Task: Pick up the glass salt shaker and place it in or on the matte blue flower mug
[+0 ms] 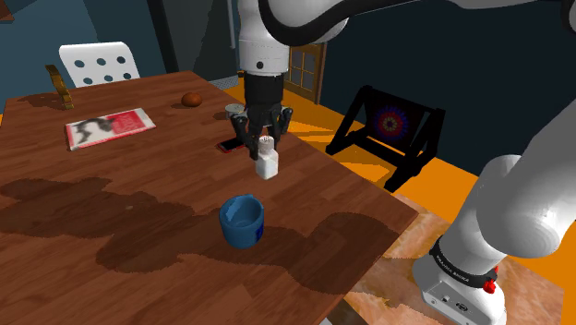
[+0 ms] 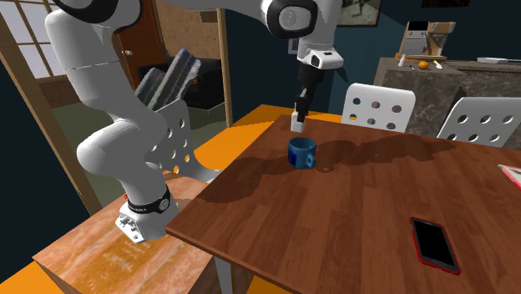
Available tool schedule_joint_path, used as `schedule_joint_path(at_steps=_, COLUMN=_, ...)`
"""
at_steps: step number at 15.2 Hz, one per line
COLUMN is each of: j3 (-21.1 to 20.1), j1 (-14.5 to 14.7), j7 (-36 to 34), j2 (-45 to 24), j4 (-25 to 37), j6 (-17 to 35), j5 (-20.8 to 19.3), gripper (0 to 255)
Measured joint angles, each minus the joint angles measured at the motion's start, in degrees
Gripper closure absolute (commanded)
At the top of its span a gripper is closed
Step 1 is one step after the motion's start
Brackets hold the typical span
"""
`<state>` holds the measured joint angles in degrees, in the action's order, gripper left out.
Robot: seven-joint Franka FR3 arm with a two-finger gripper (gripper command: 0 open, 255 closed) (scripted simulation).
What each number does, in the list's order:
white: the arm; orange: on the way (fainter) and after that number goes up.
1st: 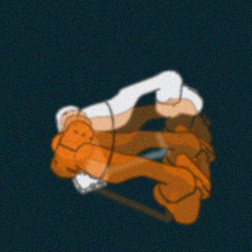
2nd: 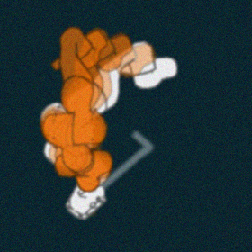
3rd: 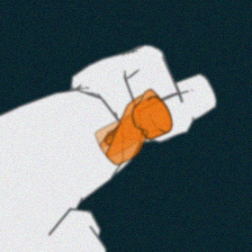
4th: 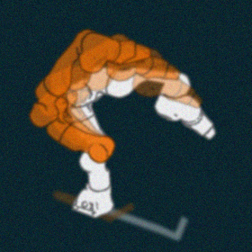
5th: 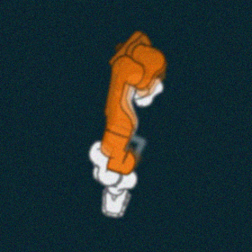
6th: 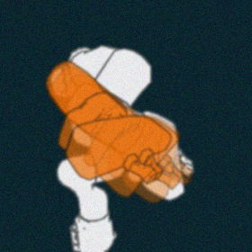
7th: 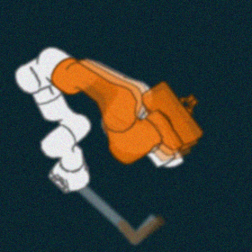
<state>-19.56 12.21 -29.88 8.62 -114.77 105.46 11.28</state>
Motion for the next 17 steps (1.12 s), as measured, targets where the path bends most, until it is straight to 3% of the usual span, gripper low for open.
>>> schedule_joint_path(at_steps=5, j3=-2.9, j1=1.9, j7=-5.9, j2=-8.3, j4=8.9, j6=-0.2, j5=-2.8, gripper=255)
schedule_joint_path(at_steps=17, j3=-3.3, j1=2.3, j7=-6.0, j2=-11.2, j4=3.5, j6=7.9, j5=-3.6, gripper=255)
